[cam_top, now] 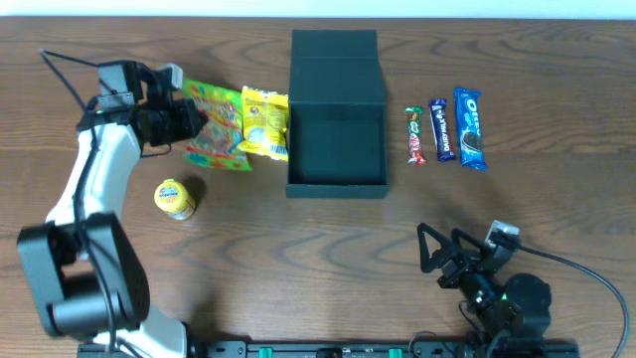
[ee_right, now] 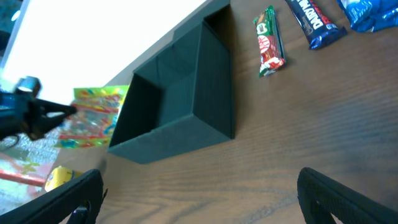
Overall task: Pack container
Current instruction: 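Carry the Haribo bag with the left gripper into the black box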
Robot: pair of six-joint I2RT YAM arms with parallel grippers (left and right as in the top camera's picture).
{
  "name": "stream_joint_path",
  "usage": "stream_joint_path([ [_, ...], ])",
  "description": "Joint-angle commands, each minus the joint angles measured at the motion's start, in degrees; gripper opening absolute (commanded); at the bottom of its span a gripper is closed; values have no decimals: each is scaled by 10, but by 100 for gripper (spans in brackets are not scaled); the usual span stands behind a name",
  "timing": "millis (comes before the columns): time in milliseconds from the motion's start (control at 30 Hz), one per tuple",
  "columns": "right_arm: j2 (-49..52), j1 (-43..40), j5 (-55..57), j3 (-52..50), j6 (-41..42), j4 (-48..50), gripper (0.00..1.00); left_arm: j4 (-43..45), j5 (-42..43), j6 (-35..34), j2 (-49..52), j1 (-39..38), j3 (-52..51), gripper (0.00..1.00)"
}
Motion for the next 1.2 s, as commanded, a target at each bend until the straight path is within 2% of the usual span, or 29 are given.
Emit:
stream_joint_path([
  [0,-2,1,-3,-1,-11,14,99,-10,13,-3,-66,-13,23,6],
  [333,-2,1,-4,-1,-10,20,99,-36,28,-3,-176,-134,23,6],
  [467,-2,1,-5,-1,-10,20,99,-37,27,-36,-179,-183,22,6],
  [633,-2,1,-4,-1,-10,20,99,-26,-32,-107,-153,-241,20,5],
  [900,-2,1,-8,-1,-10,20,99,45,-47,-223,-45,-299,20,6],
  [1167,-2,1,-17,-1,-11,20,99,71,-52,-262,26,-302,20,6],
])
